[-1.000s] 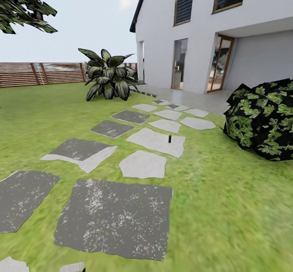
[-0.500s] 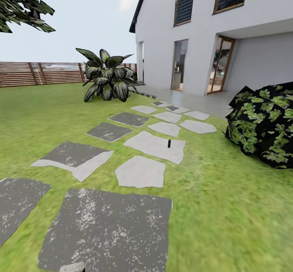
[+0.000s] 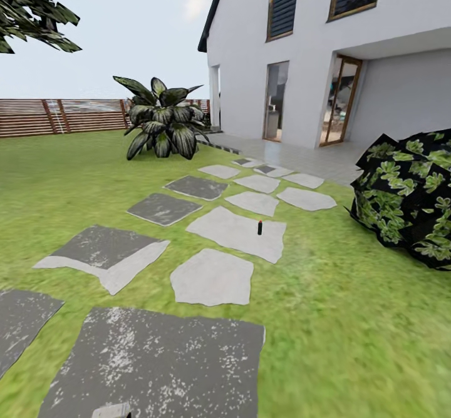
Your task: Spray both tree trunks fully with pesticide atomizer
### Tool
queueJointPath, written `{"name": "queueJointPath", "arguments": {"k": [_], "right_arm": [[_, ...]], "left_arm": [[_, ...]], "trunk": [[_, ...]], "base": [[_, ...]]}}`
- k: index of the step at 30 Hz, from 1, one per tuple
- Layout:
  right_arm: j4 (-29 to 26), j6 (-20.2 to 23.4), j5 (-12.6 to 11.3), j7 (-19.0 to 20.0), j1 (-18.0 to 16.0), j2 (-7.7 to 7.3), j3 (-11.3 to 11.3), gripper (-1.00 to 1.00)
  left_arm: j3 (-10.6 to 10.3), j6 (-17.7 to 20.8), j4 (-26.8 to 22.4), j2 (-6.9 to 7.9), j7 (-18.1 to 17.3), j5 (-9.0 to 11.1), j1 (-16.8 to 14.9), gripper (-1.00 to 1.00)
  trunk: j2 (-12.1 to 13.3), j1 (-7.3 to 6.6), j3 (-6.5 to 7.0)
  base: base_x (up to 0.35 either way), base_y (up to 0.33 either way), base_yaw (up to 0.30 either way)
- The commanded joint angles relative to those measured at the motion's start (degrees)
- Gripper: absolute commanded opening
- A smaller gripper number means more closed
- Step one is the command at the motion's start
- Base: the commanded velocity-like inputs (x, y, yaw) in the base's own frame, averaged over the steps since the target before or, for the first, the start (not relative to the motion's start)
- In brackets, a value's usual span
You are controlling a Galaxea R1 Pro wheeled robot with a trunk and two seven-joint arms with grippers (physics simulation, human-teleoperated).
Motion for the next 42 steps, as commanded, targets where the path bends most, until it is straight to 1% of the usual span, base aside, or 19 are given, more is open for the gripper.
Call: {"name": "queueJointPath", "arguments": {"k": [1,29,42], "right_arm": [[0.01,0.0,0.01,-0.02,0.0,0.0,0.0,1.0],[0.2,-0.02,-0.01,-0.06,0.0,-0.05,-0.33,1.0],[0.18,0.0,0.0,-0.06,0.0,-0.07,-0.35,1.0]], "left_arm": [[0.0,0.0,0.01,0.0,0.0,0.0,-0.01,1.0],[0.0,0.0,0.04,0.0,0.0,0.0,-0.01,1.0],[0.0,0.0,0.02,0.0,0.0,0.0,-0.01,1.0]], "trunk": [[0.01,0.01,0.0],[0.01,0.01,0.0],[0.01,0.01,0.0]], "base": [[0.335,-0.074,0.0],[0.335,-0.075,0.0],[0.316,-0.119,0.0]]}}
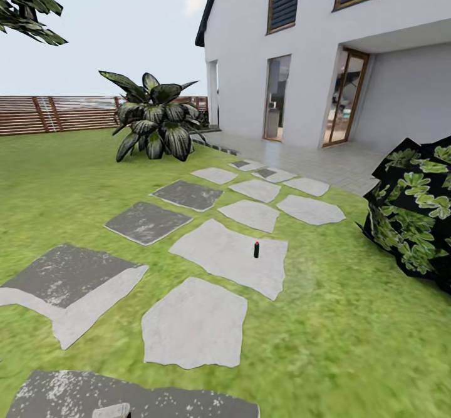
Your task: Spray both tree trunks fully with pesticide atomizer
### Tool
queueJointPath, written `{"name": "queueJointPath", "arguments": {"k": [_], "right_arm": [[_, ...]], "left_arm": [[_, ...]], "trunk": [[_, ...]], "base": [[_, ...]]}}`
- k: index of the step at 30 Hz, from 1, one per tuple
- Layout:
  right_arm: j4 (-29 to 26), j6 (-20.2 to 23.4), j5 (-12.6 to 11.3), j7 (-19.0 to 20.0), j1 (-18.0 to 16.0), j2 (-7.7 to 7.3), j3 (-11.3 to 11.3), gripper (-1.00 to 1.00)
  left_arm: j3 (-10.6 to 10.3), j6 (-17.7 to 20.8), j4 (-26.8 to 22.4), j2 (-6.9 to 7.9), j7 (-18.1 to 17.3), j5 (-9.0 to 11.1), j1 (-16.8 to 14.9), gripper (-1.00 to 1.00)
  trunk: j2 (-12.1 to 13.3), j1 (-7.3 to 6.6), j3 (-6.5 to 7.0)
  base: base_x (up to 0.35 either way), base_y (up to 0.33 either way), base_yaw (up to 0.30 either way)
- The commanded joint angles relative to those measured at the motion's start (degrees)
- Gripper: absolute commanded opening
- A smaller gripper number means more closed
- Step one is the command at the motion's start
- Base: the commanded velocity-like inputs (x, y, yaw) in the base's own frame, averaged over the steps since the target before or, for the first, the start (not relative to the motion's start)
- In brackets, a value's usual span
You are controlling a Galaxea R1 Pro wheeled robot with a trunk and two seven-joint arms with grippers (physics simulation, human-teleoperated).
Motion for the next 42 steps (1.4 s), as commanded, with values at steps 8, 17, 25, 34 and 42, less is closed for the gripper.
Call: {"name": "queueJointPath", "arguments": {"k": [8,17,25,34,42], "right_arm": [[0.0,0.0,0.01,0.0,0.0,0.07,0.0,1.0],[-0.04,0.0,-0.01,0.0,0.0,0.07,0.0,1.0],[-0.05,-0.02,-0.01,0.01,0.0,0.06,0.0,1.0],[-0.05,0.0,-0.01,0.01,0.0,0.05,0.0,1.0],[-0.04,0.0,0.0,0.02,0.0,0.05,0.0,1.0]], "left_arm": [[0.0,0.0,-0.01,0.0,0.0,0.0,0.0,1.0],[0.0,0.0,0.02,0.0,0.0,0.0,0.0,1.0],[0.0,0.0,0.02,0.0,0.0,0.0,0.0,1.0],[0.07,0.0,-0.04,0.01,0.0,0.05,0.0,1.0],[0.09,0.0,-0.04,0.0,0.0,0.0,0.0,1.0]], "trunk": [[0.0,0.0,0.0],[0.0,0.0,0.0],[0.0,0.0,0.0],[0.0,0.0,0.0],[0.0,0.0,0.0]], "base": [[0.301,-0.135,0.0],[0.293,-0.142,0.0],[0.288,-0.148,0.0],[0.303,-0.111,0.0],[0.338,-0.005,0.0]]}}
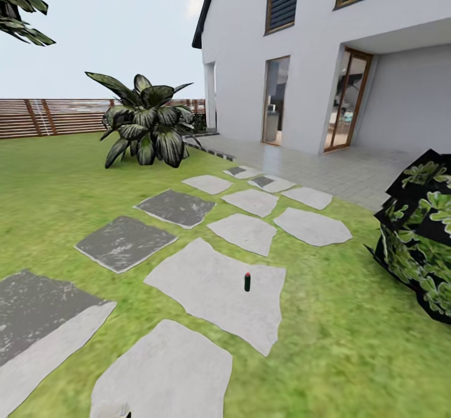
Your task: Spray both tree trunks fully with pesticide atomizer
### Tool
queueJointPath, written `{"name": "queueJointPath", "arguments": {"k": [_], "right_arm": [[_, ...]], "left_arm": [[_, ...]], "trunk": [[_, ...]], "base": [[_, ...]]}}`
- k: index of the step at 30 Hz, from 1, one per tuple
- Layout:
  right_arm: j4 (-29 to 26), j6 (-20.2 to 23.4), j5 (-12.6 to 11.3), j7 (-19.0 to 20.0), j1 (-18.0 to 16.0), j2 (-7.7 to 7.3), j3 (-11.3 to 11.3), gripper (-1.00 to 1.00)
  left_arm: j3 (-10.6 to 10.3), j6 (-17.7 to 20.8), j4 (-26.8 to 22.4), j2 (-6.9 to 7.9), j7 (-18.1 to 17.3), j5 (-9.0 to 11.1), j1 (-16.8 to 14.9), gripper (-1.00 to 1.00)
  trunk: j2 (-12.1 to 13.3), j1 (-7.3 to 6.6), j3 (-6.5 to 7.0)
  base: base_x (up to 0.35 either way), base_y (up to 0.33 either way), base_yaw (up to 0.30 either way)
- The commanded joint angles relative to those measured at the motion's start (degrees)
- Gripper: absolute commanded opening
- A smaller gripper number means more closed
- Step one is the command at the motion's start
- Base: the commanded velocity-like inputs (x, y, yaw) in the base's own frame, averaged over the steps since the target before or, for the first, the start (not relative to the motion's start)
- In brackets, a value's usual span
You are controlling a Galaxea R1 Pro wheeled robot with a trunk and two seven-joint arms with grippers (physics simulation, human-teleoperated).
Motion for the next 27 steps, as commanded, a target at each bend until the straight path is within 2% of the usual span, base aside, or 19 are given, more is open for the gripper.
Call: {"name": "queueJointPath", "arguments": {"k": [1,20,27], "right_arm": [[0.0,0.0,0.01,0.01,0.0,-0.02,0.0,1.0],[-0.01,0.0,0.04,0.0,0.0,-0.02,0.0,1.0],[-0.01,0.0,0.02,-0.02,0.0,-0.02,0.0,1.0]], "left_arm": [[0.0,0.0,0.0,0.0,0.0,0.0,0.0,1.0],[0.0,0.0,-0.01,0.0,0.01,0.01,0.0,1.0],[0.0,0.0,-0.01,0.02,0.03,0.08,0.0,1.0]], "trunk": [[0.0,0.0,0.0],[0.0,0.0,0.0],[0.0,0.0,0.0]], "base": [[0.34,0.0,0.0],[0.34,0.001,0.0],[0.324,0.119,0.0]]}}
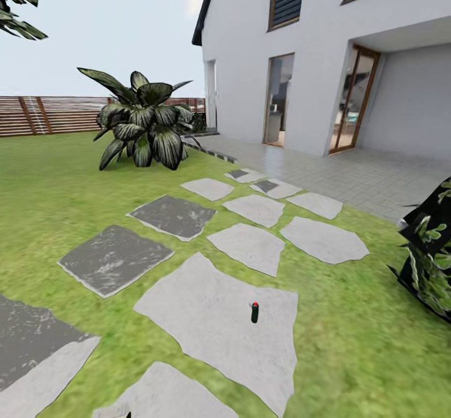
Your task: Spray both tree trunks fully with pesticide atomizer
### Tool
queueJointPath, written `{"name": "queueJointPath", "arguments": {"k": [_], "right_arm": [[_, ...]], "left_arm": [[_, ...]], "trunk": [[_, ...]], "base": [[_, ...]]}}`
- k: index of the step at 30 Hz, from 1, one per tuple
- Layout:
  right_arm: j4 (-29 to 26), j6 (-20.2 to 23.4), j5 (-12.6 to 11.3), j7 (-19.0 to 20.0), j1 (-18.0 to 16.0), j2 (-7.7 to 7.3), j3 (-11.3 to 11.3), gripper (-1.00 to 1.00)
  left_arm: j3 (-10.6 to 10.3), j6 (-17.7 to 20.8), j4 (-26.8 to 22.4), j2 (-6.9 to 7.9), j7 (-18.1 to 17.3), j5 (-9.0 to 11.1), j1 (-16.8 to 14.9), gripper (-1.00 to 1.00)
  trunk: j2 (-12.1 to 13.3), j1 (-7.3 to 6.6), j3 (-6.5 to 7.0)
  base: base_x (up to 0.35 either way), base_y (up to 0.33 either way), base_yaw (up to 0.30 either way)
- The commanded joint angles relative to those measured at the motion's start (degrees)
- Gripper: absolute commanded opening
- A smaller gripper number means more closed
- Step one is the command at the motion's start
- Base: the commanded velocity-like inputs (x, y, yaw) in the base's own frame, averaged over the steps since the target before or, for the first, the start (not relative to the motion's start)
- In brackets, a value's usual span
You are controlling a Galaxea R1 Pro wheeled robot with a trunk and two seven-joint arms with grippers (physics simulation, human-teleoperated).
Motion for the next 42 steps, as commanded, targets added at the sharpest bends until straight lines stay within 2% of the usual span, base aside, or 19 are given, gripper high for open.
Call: {"name": "queueJointPath", "arguments": {"k": [1,42], "right_arm": [[0.0,0.0,0.01,0.0,0.0,-0.03,0.0,1.0],[-0.3,0.0,-0.06,0.0,0.0,-0.13,0.0,1.0]], "left_arm": [[0.0,0.0,0.0,-0.02,-0.01,0.02,0.0,1.0],[0.0,0.0,0.0,-0.02,0.01,0.09,0.0,1.0]], "trunk": [[0.0,0.0,0.0],[0.0,0.0,0.0]], "base": [[0.297,0.179,0.0],[0.291,0.189,0.0]]}}
